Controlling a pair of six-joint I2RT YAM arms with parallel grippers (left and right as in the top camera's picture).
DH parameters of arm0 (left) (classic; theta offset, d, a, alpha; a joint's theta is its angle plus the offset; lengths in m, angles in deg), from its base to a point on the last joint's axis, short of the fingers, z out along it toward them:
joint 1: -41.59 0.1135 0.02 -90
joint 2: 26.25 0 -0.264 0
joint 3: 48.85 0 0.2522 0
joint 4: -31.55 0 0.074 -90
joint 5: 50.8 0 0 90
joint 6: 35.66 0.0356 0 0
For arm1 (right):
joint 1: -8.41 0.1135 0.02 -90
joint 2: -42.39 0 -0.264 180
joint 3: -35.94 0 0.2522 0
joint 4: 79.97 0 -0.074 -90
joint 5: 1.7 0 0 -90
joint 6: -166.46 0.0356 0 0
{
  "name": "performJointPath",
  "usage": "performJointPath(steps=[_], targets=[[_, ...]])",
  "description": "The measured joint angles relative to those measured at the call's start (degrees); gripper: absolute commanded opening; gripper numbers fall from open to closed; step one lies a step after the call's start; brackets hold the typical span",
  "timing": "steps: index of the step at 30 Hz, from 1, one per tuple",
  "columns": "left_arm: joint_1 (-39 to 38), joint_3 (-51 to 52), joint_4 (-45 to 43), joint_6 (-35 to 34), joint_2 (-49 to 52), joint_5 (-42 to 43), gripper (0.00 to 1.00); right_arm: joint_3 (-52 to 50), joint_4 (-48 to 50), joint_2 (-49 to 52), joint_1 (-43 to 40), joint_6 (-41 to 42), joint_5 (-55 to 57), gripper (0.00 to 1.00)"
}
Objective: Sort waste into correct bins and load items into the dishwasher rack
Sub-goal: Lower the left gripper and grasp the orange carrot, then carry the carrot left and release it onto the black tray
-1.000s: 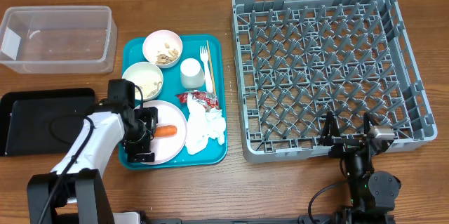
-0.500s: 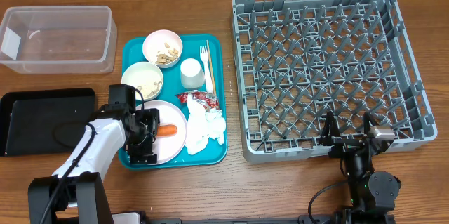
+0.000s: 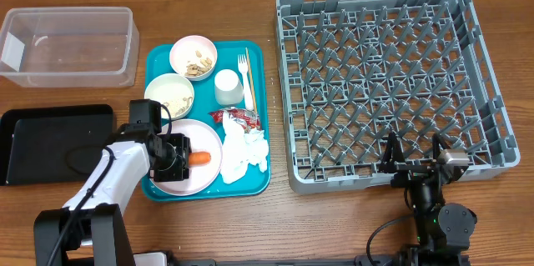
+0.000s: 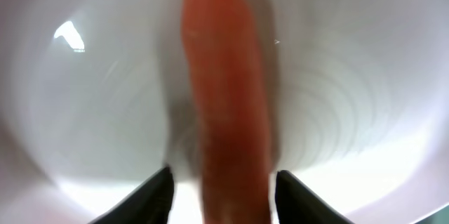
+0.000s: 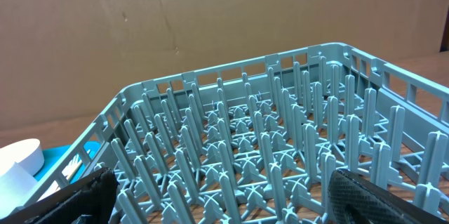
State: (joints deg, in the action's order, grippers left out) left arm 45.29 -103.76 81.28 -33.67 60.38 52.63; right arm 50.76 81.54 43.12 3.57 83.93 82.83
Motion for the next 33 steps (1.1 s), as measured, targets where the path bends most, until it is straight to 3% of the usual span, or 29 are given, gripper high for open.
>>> performJointPath(steps=[10, 13, 16, 20, 33], targets=[[0.0, 0.2, -0.5, 0.0, 0.0, 0.1, 0.26, 0.0, 0.0, 0.0, 0.0, 0.0, 0.0, 1.00], [0.0, 0.2, -0.5, 0.3, 0.0, 0.1, 0.17, 0.0, 0.0, 0.0, 0.0, 0.0, 0.0, 1.00], [0.0, 0.2, -0.5, 1.6, 0.0, 0.2, 0.16, 0.0, 0.0, 0.0, 0.0, 0.0, 0.0, 1.00], [0.0, -0.3, -0.1, 4.4, 0.0, 0.5, 0.06, 0.0, 0.0, 0.0, 0.0, 0.0, 0.0, 1.00], [0.0, -15.9, 15.5, 11.0, 0.8, 0.7, 0.05, 0.0, 0.0, 0.0, 0.0, 0.0, 0.0, 1.00]])
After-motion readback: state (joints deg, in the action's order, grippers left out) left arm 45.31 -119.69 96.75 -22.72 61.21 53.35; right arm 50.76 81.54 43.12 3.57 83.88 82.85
